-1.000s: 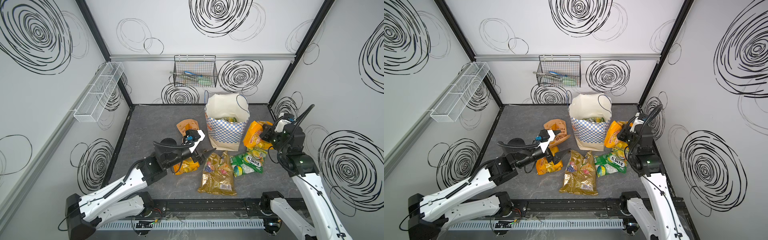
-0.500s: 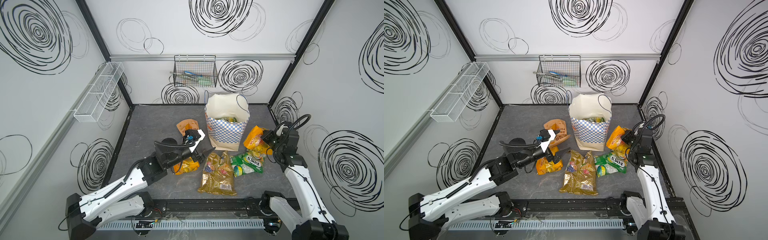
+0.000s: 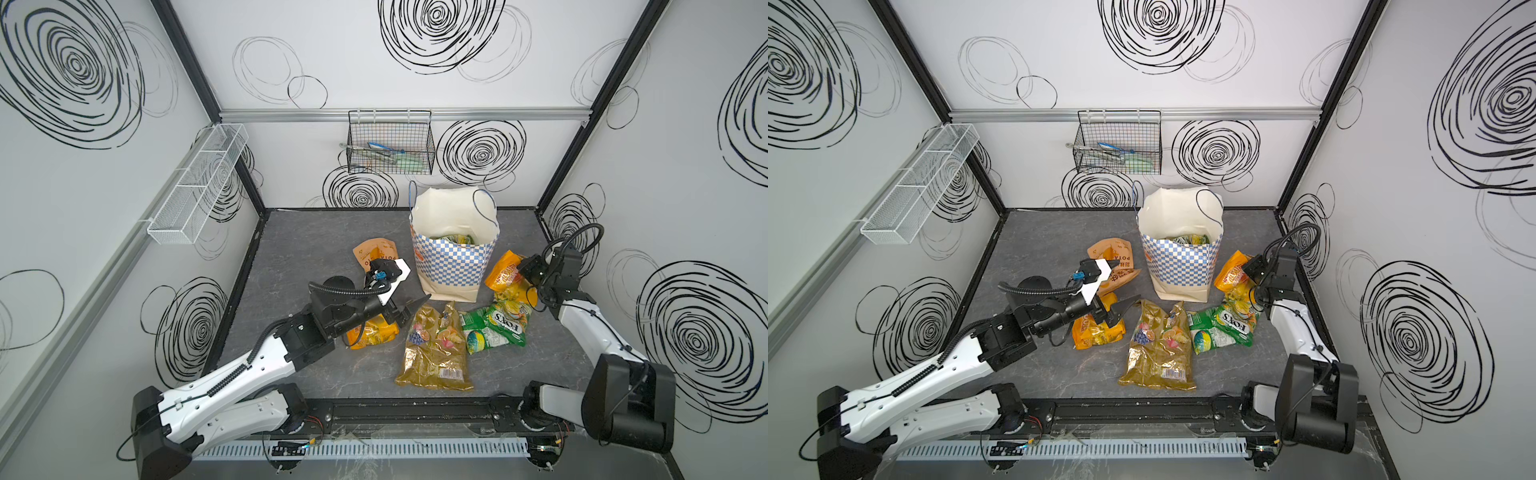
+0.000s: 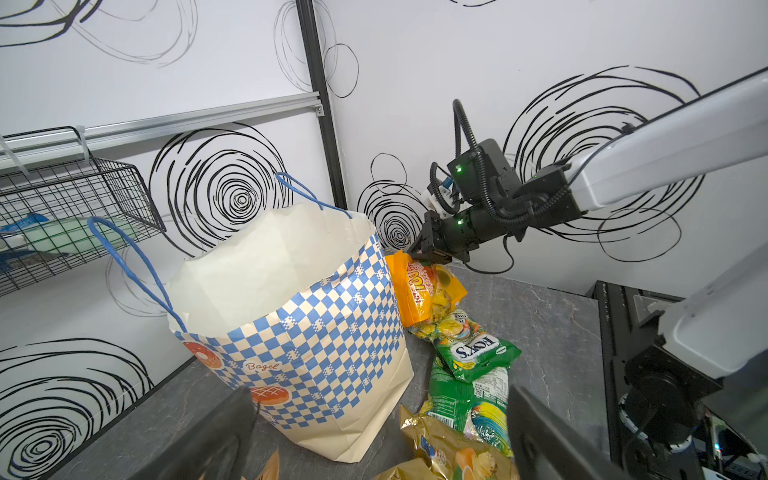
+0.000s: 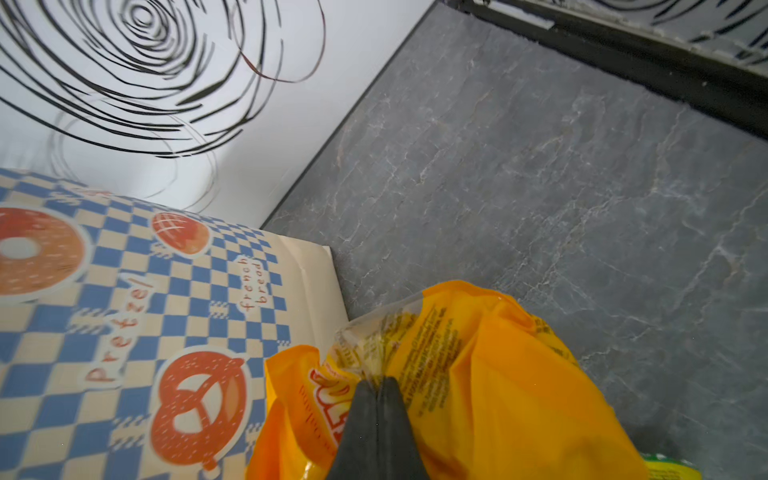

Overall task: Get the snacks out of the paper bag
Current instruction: 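Open the right gripper to release the yellow candy bag on the table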

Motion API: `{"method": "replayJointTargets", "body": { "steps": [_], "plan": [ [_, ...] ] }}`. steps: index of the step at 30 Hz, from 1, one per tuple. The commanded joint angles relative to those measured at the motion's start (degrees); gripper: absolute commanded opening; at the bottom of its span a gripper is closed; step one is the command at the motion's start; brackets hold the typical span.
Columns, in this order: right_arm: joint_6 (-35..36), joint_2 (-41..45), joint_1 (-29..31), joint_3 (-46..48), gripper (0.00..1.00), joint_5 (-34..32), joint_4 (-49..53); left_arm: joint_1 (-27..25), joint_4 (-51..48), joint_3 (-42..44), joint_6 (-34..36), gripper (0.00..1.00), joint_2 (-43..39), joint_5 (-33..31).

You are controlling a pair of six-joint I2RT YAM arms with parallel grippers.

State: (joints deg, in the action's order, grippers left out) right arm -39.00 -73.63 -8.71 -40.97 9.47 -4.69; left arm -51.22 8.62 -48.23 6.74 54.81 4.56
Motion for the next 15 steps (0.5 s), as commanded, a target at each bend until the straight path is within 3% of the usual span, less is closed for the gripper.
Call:
{"method": "replayJointTargets", "body": {
  "steps": [1, 8, 15],
  "plan": [
    [-2.2, -3.9, -0.2, -5.2, 0.0, 3.2, -5.5, -0.2, 1.1, -1.3, 0.5, 0.96, 0.0, -1.2],
    [-2.1, -15.7, 0.0, -11.0, 0.03, 13.0, -3.0, -0.1, 0.4, -1.8, 0.6, 0.96, 0.3, -3.9],
    [-1.0, -19.8, 0.8, -12.7, 0.22, 14.3, -1.2, 0.1, 0.1, -2.0, 0.6, 0.96, 0.9, -2.0]
  ]
}}
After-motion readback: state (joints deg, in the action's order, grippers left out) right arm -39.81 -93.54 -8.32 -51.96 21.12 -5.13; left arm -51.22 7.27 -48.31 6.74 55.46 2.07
